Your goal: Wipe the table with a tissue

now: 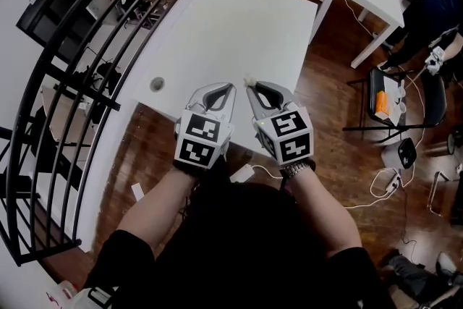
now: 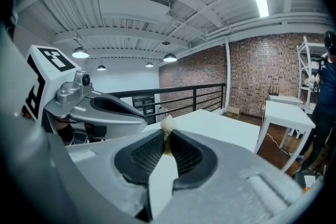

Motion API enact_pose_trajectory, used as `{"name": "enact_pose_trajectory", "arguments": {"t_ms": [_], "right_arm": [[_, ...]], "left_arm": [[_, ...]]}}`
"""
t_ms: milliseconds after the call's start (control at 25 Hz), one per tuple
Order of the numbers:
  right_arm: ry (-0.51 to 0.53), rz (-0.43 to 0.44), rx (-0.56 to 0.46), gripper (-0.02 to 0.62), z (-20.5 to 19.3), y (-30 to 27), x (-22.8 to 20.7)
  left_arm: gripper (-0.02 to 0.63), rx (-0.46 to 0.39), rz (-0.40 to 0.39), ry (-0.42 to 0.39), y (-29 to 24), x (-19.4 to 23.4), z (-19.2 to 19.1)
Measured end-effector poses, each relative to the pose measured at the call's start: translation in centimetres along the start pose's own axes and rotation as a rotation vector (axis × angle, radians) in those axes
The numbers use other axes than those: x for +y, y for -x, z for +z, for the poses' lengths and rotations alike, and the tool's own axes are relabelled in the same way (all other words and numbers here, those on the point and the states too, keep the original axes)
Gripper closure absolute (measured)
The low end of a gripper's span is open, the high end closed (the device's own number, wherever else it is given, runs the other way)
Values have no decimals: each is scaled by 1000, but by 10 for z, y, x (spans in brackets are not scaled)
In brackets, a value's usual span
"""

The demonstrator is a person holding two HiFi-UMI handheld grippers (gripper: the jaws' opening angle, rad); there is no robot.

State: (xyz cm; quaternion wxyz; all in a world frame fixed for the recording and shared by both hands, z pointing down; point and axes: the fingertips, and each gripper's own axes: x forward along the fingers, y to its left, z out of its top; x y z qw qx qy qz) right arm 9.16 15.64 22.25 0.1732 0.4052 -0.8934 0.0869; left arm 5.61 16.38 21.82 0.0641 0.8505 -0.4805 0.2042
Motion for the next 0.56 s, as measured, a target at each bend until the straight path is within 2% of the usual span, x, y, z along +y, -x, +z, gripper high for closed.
{"name": "enact_pose_trajectory", "arguments": {"t_ms": [560], "right_arm": [[15, 4, -14, 560, 17, -6, 13]], "left_arm": [[594, -14, 12, -4, 11, 16, 3]]}}
